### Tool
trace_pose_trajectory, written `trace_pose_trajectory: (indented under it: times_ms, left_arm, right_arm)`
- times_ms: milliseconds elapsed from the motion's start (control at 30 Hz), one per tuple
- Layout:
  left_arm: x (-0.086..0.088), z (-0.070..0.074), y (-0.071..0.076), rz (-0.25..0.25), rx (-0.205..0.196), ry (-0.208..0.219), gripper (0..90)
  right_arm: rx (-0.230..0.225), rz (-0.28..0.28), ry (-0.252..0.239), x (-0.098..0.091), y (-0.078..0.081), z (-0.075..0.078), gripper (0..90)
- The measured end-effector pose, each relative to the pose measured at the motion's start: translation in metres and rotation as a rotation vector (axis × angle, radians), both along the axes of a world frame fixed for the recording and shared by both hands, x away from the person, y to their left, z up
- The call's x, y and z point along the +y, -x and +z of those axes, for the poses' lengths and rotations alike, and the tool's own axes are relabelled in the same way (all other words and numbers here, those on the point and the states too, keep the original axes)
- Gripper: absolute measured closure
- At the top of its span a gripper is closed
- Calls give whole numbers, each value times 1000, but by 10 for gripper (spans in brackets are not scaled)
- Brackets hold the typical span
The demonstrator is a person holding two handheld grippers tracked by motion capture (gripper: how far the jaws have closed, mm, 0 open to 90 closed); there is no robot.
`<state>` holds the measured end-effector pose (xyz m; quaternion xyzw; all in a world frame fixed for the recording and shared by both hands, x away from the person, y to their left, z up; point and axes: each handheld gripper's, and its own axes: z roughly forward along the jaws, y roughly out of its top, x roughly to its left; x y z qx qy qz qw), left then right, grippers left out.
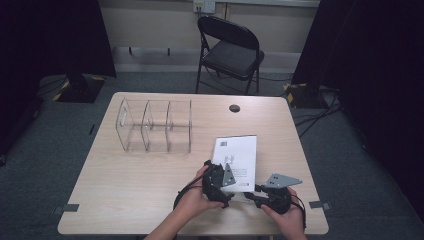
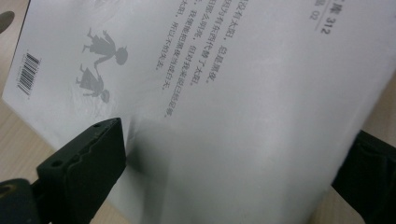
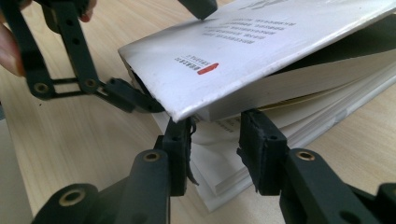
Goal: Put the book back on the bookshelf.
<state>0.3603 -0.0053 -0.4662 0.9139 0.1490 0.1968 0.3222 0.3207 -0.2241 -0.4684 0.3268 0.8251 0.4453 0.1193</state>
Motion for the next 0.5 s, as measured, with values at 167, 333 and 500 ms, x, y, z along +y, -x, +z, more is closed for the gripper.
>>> trace_pose_trajectory:
  times_ms: [167, 333, 500]
  left_arm:
    - [-5, -2, -1, 9, -14, -11, 0]
    - [-3, -1, 2, -1, -34, 0, 40]
    - [1, 6, 7, -31, -63, 8, 211]
  right_arm:
    - [7, 3, -1, 1, -1, 0, 643]
    - [15, 6, -9, 0, -3, -1, 642]
    - [37, -3, -50, -3, -5, -1, 634]
